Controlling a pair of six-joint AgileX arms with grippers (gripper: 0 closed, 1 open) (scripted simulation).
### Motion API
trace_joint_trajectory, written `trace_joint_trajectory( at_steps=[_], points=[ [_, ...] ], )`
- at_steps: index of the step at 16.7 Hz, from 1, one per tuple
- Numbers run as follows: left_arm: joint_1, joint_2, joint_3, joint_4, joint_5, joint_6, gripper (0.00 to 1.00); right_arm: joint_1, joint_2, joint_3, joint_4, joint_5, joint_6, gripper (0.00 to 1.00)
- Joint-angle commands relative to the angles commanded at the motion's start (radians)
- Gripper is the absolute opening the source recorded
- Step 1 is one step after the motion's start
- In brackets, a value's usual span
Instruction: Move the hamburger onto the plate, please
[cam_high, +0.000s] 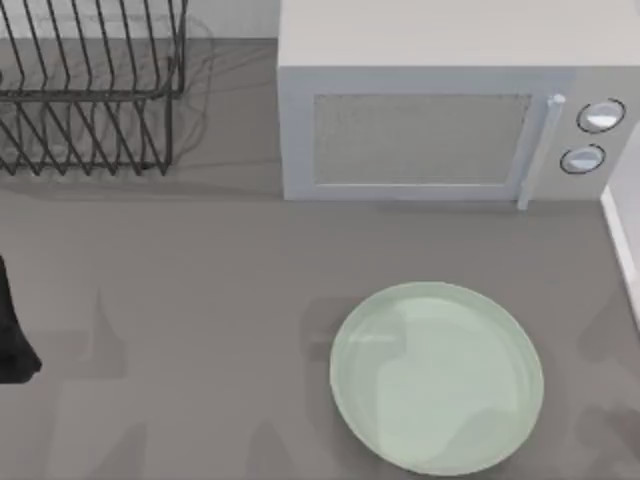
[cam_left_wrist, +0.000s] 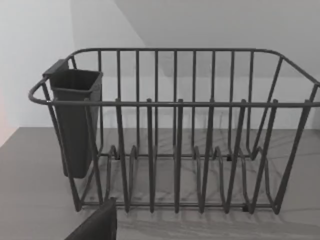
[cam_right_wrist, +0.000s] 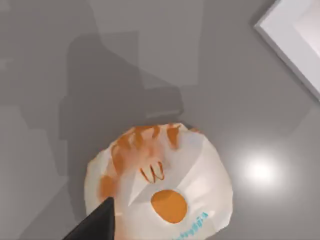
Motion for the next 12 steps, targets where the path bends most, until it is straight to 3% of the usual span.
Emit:
trace_joint_trajectory(
  at_steps=[6,12],
  points=[
    [0.0,0.0,0.0,0.0,0.0,0.0,1.0,0.009,0.295,0.184,-0.222,0.001,-0.236,1.0],
    [0.0,0.0,0.0,0.0,0.0,0.0,1.0,0.006,0.323,0.203,-0.242,0.001,-0.261,1.0]
  ],
)
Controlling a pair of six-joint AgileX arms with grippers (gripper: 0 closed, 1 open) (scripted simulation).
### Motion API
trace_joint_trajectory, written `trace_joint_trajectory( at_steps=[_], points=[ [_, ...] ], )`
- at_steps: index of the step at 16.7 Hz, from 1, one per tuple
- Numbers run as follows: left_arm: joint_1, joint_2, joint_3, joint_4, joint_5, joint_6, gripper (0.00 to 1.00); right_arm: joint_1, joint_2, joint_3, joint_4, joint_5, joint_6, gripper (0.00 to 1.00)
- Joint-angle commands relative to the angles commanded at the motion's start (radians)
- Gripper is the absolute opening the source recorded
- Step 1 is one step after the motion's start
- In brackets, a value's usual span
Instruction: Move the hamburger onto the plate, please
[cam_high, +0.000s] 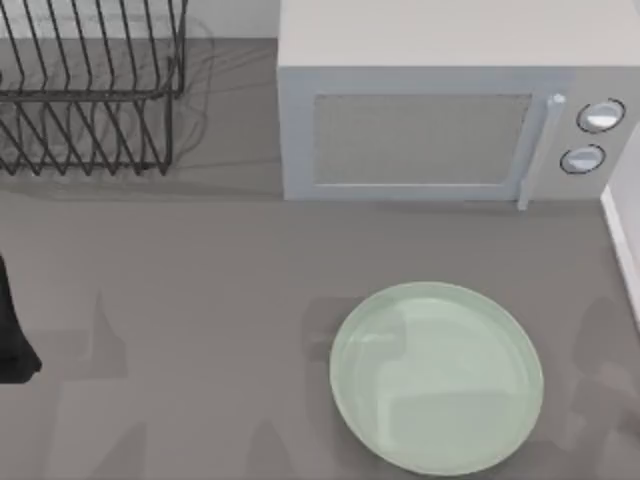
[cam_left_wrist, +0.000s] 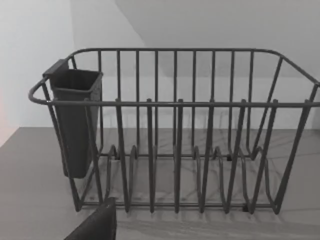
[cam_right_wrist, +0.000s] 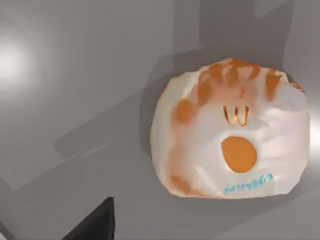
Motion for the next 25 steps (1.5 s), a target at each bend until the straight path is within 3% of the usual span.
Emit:
trace_joint_trajectory(
  at_steps=[4,10,16,25],
  points=[
    [0.0,0.0,0.0,0.0,0.0,0.0,1.0,0.004,0.04,-0.04,0.072,0.0,0.0,1.0],
    [0.0,0.0,0.0,0.0,0.0,0.0,1.0,0.007,0.18,-0.175,0.36,0.0,0.005,1.0],
    [0.0,0.0,0.0,0.0,0.0,0.0,1.0,0.008,0.207,-0.2,0.404,0.0,0.006,1.0],
    [0.0,0.0,0.0,0.0,0.0,0.0,1.0,0.008,0.207,-0.2,0.404,0.0,0.006,0.32]
  ],
)
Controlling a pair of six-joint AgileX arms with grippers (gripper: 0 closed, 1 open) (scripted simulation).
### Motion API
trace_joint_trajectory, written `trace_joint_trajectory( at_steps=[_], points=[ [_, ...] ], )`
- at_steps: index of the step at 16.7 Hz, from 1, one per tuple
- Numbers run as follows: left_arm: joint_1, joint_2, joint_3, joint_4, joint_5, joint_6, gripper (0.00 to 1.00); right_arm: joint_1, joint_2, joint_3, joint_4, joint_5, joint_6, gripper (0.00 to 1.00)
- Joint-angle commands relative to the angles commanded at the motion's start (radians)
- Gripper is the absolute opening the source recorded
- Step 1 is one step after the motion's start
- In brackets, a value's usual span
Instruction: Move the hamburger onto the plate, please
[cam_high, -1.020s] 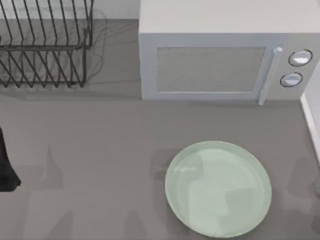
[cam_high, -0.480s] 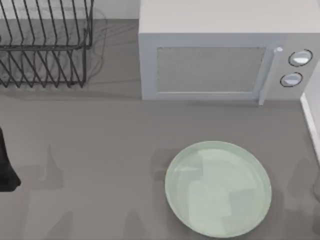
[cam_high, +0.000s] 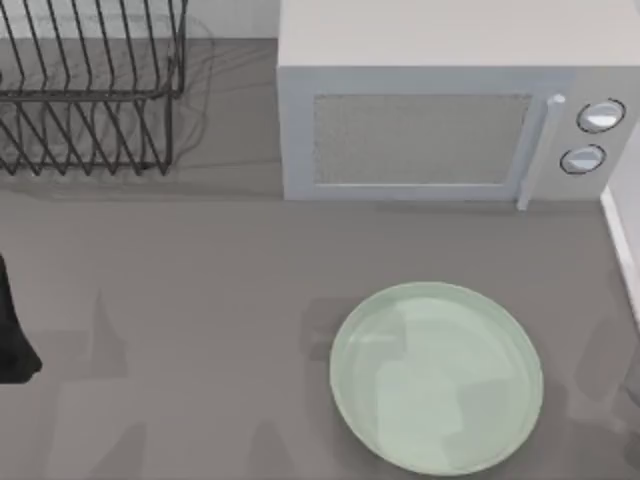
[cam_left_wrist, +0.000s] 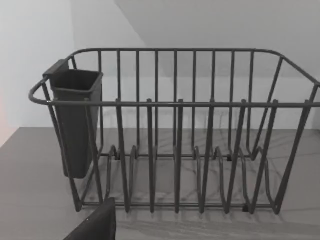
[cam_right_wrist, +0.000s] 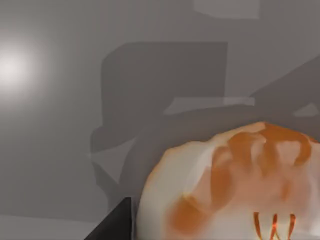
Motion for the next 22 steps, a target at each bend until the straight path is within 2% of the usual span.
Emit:
trace_joint_trajectory(
  at_steps=[4,5,12,13,17,22],
  points=[
    [0.0,0.0,0.0,0.0,0.0,0.0,1.0,0.0,0.0,0.0,0.0,0.0,0.0,0.02],
    [0.0,0.0,0.0,0.0,0.0,0.0,1.0,0.0,0.0,0.0,0.0,0.0,0.0,0.0],
    [0.0,0.0,0.0,0.0,0.0,0.0,1.0,0.0,0.0,0.0,0.0,0.0,0.0,0.0],
    [0.0,0.0,0.0,0.0,0.0,0.0,1.0,-0.001,-0.069,0.05,-0.112,-0.008,0.017,0.0],
    [0.0,0.0,0.0,0.0,0.0,0.0,1.0,-0.001,-0.092,0.105,-0.186,-0.008,0.009,0.0],
    [0.0,0.0,0.0,0.0,0.0,0.0,1.0,-0.005,-0.178,0.253,-0.448,-0.008,0.007,0.0]
  ],
)
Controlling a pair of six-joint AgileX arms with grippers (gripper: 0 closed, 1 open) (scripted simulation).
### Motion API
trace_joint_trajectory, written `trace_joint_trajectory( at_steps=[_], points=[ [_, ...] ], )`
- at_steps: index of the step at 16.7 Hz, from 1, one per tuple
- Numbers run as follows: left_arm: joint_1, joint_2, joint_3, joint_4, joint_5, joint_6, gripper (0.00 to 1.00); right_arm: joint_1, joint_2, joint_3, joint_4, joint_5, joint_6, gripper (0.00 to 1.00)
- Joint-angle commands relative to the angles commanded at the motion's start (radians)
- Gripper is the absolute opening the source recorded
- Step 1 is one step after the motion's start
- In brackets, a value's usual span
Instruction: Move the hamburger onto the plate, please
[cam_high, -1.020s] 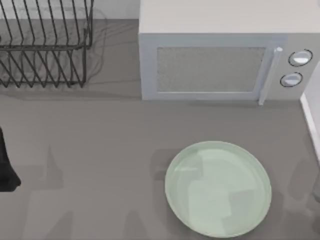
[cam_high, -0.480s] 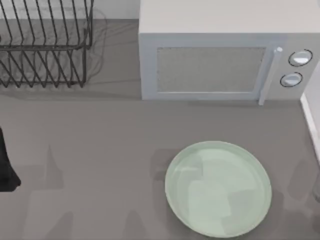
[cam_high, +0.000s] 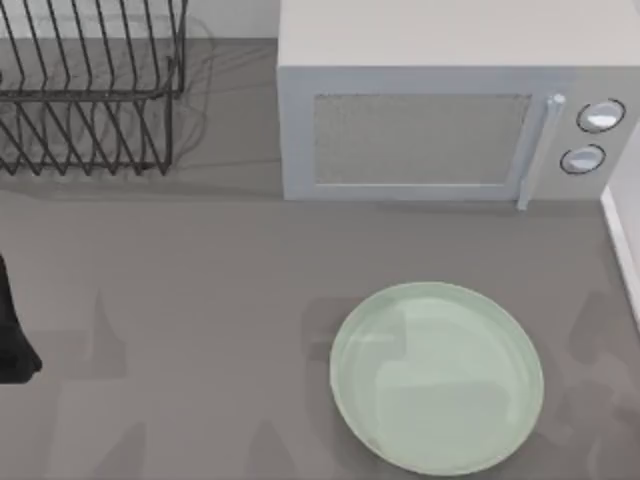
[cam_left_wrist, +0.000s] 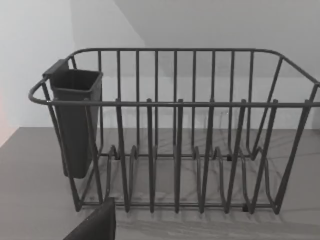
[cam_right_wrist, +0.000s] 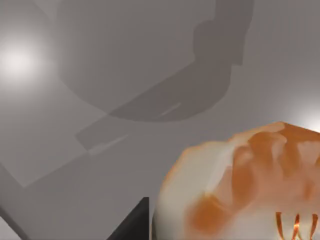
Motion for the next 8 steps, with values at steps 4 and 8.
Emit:
trace_joint_trajectory(
  at_steps=[4,8],
  points=[
    [0.0,0.0,0.0,0.0,0.0,0.0,1.0,-0.001,-0.062,0.087,-0.129,0.0,0.002,0.0],
    [0.0,0.0,0.0,0.0,0.0,0.0,1.0,0.0,-0.062,0.089,-0.132,0.0,0.005,0.0]
  ],
)
